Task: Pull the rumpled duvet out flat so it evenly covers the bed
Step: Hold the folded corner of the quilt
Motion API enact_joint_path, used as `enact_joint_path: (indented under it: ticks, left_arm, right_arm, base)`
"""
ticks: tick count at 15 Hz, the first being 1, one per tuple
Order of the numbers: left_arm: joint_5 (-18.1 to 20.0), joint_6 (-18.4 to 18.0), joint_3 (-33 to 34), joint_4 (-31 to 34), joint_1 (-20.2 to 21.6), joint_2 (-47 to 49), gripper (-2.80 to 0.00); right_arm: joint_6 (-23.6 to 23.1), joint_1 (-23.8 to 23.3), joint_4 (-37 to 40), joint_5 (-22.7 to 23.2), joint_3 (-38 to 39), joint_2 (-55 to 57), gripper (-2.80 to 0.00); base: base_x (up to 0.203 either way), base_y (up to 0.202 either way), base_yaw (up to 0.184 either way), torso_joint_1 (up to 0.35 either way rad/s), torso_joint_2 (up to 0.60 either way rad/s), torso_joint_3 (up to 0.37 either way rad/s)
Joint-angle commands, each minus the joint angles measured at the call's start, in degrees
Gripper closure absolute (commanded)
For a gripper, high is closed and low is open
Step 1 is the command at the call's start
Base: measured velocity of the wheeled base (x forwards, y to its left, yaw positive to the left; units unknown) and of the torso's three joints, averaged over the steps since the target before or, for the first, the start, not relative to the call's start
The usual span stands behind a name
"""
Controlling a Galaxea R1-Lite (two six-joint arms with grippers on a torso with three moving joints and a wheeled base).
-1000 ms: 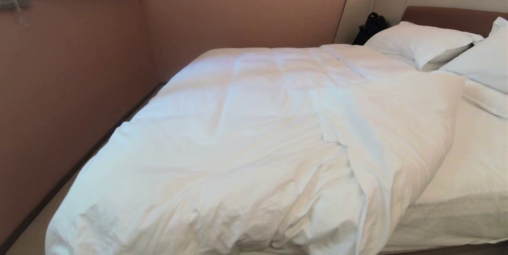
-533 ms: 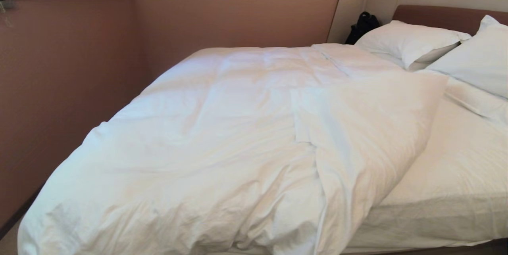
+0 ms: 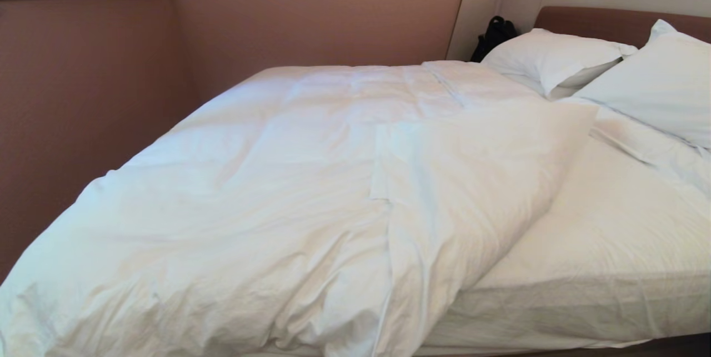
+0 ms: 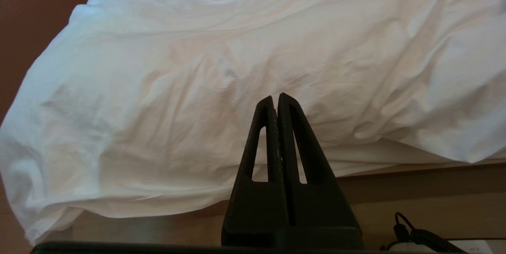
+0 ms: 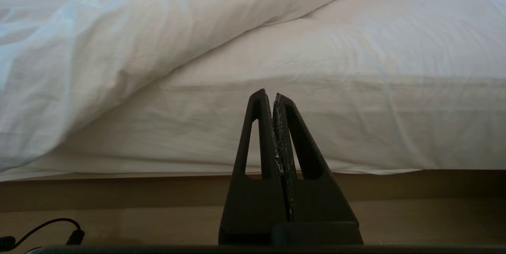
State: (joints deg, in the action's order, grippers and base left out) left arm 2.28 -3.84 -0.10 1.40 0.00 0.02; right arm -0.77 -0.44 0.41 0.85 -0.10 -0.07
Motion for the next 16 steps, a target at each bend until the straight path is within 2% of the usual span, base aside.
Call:
enact_joint_path:
  ticks: [1, 16]
  left_arm:
    - [-0.08, -0.12, 0.01, 0.0, 0.0, -0.02, 0.0]
    - [0.01, -0.38, -0.08, 0.0, 0.0, 0.06, 0.0]
  right_arm:
    - [-0.02, 0.0, -0.06, 0.03, 0.01, 0.07, 0.0]
    - [-0.02, 0.0, 0.02, 0.03, 0.01, 0.07, 0.0]
  base:
    - [0.0, -0.198, -0.001, 0.005, 0.0, 0.002]
    - [0.0, -0.195, 0.0, 0.003, 0.0, 0.002]
